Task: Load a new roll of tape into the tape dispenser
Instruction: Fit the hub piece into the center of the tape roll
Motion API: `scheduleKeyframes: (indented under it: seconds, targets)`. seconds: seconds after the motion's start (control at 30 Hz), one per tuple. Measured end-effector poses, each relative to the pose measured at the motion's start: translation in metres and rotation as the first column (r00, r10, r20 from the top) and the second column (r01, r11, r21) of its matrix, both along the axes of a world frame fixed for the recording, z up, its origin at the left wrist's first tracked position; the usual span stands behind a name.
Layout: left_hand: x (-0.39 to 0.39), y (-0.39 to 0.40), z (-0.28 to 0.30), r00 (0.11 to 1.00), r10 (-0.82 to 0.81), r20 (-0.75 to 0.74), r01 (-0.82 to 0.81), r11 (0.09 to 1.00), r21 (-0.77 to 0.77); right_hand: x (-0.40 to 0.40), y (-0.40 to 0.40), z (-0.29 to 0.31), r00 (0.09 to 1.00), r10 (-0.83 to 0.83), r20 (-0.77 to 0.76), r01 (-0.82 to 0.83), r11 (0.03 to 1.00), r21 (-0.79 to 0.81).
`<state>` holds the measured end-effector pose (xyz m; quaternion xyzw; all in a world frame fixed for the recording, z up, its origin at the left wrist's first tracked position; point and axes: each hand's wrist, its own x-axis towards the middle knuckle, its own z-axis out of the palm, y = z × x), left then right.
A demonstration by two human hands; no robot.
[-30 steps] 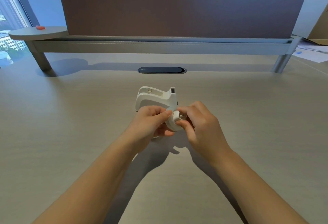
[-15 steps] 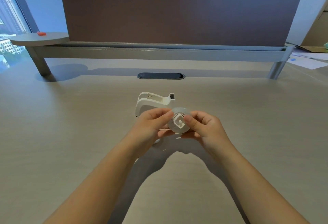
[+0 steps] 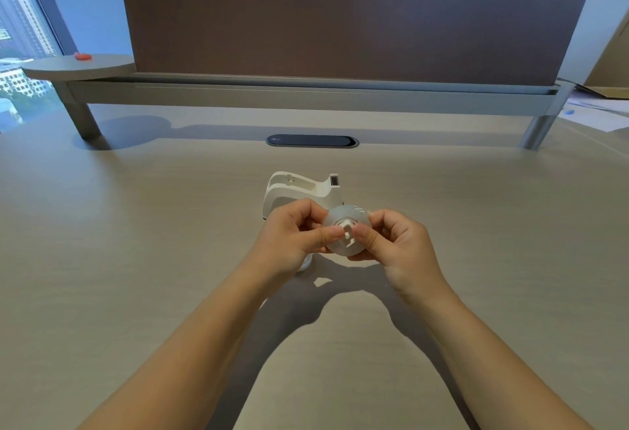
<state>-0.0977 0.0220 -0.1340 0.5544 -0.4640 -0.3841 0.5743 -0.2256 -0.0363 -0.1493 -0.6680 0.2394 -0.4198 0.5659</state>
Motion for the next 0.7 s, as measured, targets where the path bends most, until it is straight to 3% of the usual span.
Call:
scheduleKeyframes:
  seconds: [0.4,0.7]
  targets:
    - [-0.002,-0.002,-0.008,0.984,0.097,0.15,-0.08,0.989,-0.121,0.003,0.003,-0.003,0.992,-0.122,-0.036,0.115,0.983,-0.146]
    - [0.007,0.006,0.002,0.983,-0.037,0.179,0.027,0.998,0.061,0.003,0.003,0.003,0.997,-0.044,-0.067,0.039,0.997,-0.072]
